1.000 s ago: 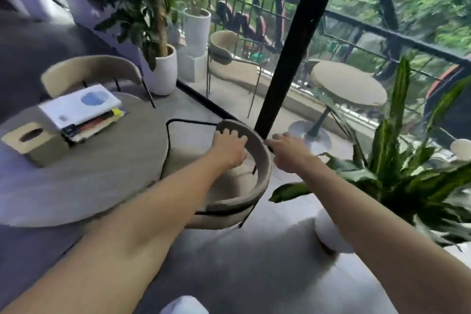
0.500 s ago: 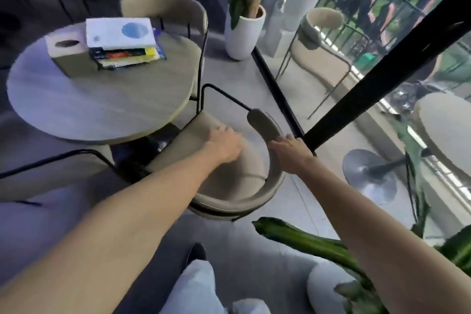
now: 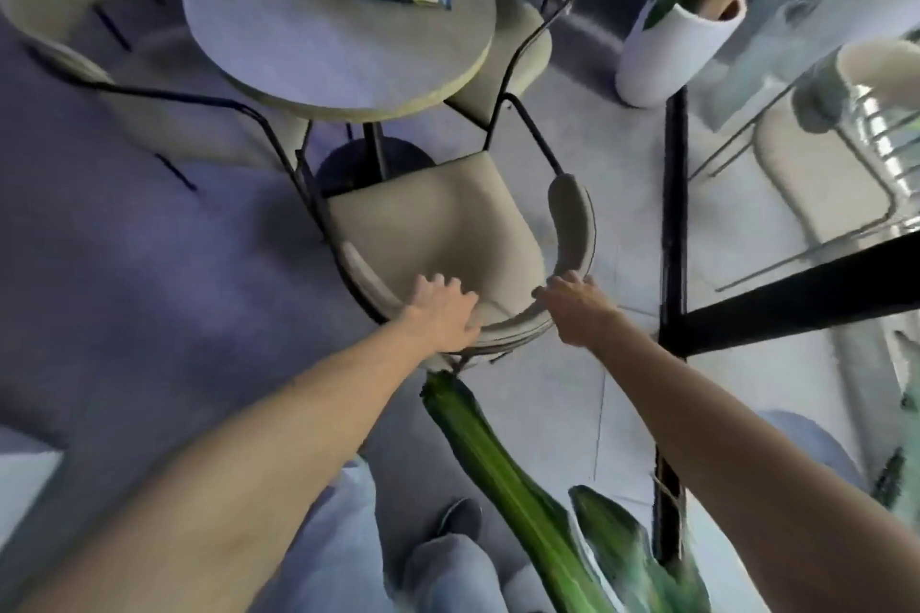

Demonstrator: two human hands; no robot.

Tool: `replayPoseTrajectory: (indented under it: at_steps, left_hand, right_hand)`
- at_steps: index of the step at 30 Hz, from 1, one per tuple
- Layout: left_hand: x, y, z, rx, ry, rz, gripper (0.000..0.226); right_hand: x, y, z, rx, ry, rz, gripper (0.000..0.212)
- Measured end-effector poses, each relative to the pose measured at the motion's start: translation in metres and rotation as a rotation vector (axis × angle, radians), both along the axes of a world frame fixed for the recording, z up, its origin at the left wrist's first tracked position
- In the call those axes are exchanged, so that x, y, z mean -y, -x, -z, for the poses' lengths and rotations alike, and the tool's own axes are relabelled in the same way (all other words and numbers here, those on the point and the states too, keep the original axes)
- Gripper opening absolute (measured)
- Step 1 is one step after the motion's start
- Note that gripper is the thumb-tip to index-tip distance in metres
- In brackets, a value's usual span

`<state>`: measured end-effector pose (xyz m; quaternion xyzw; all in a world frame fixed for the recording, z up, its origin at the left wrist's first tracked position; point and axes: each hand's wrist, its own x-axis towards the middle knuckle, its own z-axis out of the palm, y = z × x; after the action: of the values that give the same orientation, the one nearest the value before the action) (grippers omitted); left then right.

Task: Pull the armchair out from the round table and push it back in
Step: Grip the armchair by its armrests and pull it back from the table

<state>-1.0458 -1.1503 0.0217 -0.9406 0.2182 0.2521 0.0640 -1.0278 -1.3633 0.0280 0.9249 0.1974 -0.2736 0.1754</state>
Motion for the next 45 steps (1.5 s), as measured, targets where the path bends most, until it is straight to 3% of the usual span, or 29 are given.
replayPoseTrajectory:
  at_steps: [11, 16, 25, 33, 45]
  left_hand:
    - [0.022, 0.033, 0.042, 0.023, -0.106, -0.130, 0.053]
    - [0.021, 0.033, 0.060, 0.034, -0.054, -0.205, 0.048]
    - [0.031, 0.051, 0.049, -0.009, -0.046, -0.226, 0.038]
    - [0.036, 0.072, 0.049, -0.025, -0.051, -0.254, 0.047]
    - [0.034, 0.078, 0.052, -0.004, -0.038, -0.234, 0.046]
  right_hand:
    - [0.026, -0.003, 0.062, 0.091, -0.034, -0.150, 0.046]
    - [0.026, -0.015, 0.089, 0.134, -0.091, -0.128, 0.034]
    - [0.031, -0.003, 0.096, 0.091, -0.134, -0.151, 0.029]
    - [0.037, 0.019, 0.098, 0.111, -0.149, -0.136, 0.021]
    - [0.037, 0.026, 0.099, 0.138, -0.139, -0.123, 0.026]
